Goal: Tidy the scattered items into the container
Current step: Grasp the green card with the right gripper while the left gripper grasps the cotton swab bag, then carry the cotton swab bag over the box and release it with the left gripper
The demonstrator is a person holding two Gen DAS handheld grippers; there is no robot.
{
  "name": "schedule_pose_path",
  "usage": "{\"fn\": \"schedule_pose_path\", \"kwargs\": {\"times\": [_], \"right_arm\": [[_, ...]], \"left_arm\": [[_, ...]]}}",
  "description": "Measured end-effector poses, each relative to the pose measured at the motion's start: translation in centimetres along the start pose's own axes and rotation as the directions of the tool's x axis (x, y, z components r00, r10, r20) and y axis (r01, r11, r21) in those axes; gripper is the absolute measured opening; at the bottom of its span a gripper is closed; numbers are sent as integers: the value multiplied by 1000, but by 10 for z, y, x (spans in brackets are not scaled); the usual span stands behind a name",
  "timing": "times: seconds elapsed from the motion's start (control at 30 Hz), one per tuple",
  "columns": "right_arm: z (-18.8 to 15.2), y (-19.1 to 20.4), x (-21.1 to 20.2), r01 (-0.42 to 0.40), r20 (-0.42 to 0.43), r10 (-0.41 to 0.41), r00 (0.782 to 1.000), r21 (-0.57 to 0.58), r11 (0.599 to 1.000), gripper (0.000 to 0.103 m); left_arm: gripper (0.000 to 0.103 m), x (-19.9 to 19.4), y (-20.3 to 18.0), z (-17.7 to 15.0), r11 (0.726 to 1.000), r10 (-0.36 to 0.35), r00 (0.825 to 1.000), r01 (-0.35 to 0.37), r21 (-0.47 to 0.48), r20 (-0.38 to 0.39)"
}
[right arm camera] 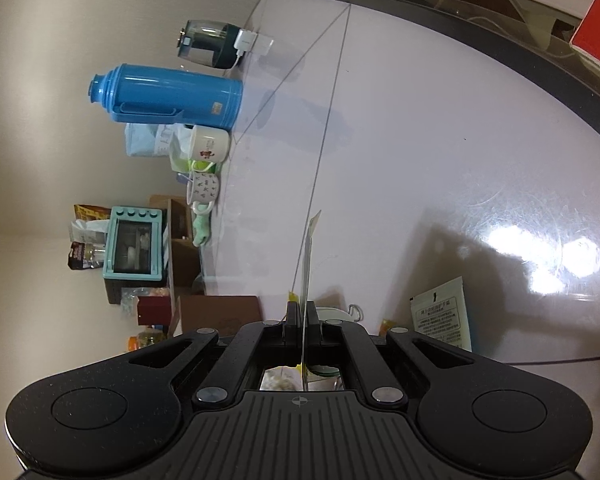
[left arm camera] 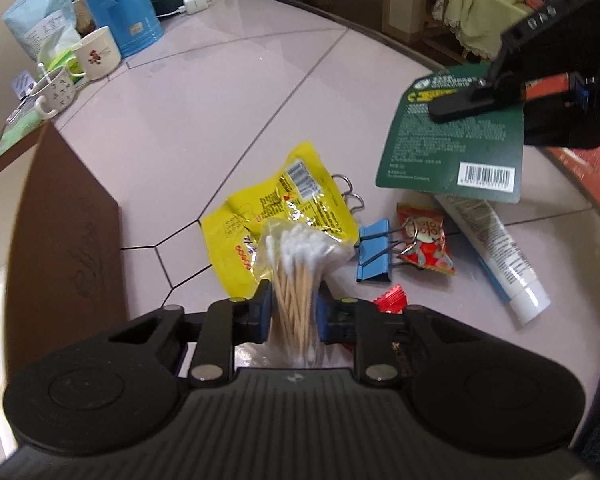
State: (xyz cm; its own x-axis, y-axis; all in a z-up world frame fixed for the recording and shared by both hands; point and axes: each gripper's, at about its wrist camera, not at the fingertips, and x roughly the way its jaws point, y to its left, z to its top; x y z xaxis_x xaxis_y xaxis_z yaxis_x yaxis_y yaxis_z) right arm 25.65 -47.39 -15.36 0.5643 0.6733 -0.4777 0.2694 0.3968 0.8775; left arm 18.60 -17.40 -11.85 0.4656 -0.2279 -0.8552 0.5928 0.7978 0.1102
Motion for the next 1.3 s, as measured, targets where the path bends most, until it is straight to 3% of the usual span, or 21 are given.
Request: {"fn": "schedule_pose_path", "kwargs": {"times": [0.3,0.43,0.7,0.93,1.3], "right_arm": [[-11,23,-15,-71,10,71,997,-41,997,0],[-16,40,-20,-109,10,110,994,-73,991,0],[-28,73,-26,-183,6,185,983,-136,974,0],[-40,97,-19,-230,-19,230,973,-166,959,0],[-72,137,27,-288,-119,268,956,-208,935,0]], "left_arm": [[16,-53,22,1,989,-41,994,55,-139,100],[16,-82,28,2,983,-23,987,51,-174,158],[16,-132,40,1,970,10,968,51,-236,249],[16,-169,64,-12,938,-4,942,119,-326,334],[16,-204,100,-44,913,120,944,17,-409,308]]}}
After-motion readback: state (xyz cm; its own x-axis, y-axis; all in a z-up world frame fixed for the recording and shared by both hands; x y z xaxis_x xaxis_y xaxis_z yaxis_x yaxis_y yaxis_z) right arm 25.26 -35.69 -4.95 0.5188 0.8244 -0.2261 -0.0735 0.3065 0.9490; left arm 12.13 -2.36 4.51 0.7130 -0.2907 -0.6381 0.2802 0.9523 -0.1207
